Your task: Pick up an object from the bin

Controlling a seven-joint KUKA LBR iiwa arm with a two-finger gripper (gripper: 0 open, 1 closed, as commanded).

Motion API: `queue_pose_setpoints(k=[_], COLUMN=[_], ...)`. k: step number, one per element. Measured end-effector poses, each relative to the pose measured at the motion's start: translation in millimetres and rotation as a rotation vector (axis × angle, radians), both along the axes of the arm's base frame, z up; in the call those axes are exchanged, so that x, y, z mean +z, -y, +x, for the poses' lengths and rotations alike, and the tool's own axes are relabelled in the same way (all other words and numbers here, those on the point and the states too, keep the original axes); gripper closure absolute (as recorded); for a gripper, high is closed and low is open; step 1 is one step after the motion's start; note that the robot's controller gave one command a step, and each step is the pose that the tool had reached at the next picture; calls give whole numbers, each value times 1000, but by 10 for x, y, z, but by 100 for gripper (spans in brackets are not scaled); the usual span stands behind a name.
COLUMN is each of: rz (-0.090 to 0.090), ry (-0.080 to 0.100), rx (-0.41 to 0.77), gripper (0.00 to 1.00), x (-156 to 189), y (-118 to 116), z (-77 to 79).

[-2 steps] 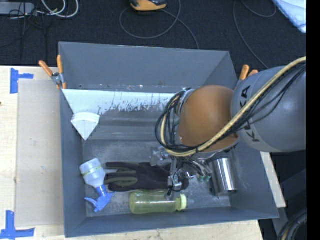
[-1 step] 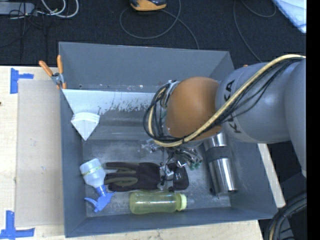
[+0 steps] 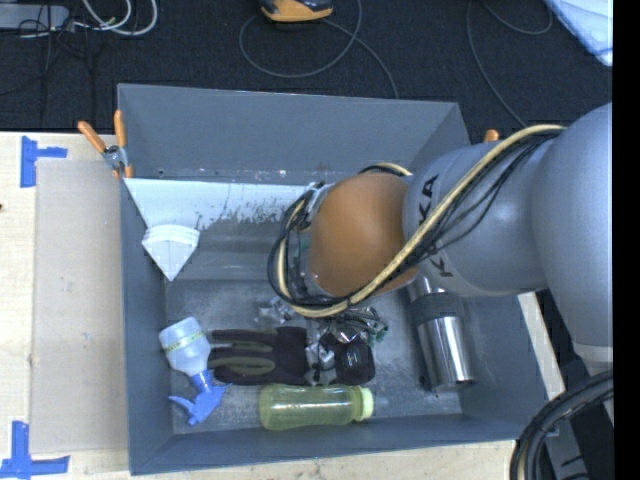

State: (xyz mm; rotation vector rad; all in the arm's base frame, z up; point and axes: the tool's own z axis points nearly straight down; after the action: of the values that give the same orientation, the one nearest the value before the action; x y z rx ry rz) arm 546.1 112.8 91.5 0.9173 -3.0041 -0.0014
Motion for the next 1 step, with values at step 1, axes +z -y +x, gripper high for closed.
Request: queue_pose_setpoints(k=[1], rz=[0], ry=[-2], rx=[173], gripper=[100], x=[-207], y=[253], z=[94])
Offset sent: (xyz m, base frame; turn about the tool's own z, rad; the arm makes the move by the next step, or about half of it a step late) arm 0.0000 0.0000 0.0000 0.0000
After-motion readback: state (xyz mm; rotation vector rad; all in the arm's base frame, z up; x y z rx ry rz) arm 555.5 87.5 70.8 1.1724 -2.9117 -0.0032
